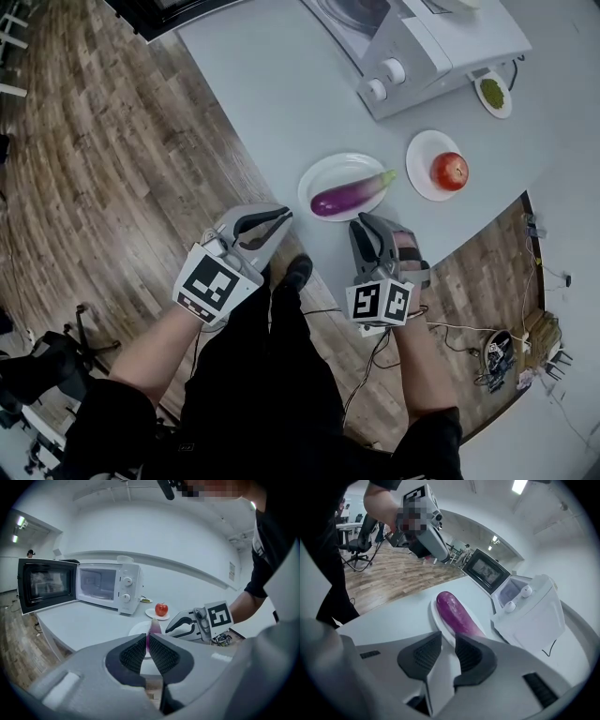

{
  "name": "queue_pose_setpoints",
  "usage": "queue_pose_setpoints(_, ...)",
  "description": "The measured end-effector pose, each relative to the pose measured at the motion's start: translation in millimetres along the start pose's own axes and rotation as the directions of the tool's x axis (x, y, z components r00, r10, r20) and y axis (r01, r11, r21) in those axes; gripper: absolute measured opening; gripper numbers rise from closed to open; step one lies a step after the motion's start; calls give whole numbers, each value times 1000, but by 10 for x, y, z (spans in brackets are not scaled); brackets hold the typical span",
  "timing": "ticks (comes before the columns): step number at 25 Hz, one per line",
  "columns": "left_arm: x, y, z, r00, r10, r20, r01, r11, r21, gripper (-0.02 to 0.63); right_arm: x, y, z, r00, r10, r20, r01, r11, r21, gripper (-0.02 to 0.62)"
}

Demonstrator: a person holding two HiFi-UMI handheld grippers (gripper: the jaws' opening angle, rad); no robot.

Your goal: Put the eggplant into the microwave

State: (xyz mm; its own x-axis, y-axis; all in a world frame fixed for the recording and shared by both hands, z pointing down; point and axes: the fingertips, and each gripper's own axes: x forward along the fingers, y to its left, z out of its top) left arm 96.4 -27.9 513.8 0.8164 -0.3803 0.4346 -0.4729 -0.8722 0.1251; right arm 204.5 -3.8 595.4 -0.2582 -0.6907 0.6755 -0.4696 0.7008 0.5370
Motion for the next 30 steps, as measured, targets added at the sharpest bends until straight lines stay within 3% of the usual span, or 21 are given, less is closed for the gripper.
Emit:
queue_pose_setpoints(12,-28,97,-130,1000,25,-5,-25,999,-46,28,233,58,188,998,-62,-15,56,970,-237,107)
queue_pose_setpoints(22,-86,156,-180,999,49,-8,-50,997,-62,28,322,-16,311,993,-115,6,114,972,-204,130)
queue_pose_setpoints(27,-64,178,-199,998,58,-11,-58,996,-69,26,435,-1,304,989,-145,-25,135,961,-240,38)
queue_pose_setpoints(30,-81,177,-211,998,62,-12,-63,995,-72,28,460,-10,318,985,-172,-31,157,950,-269,31)
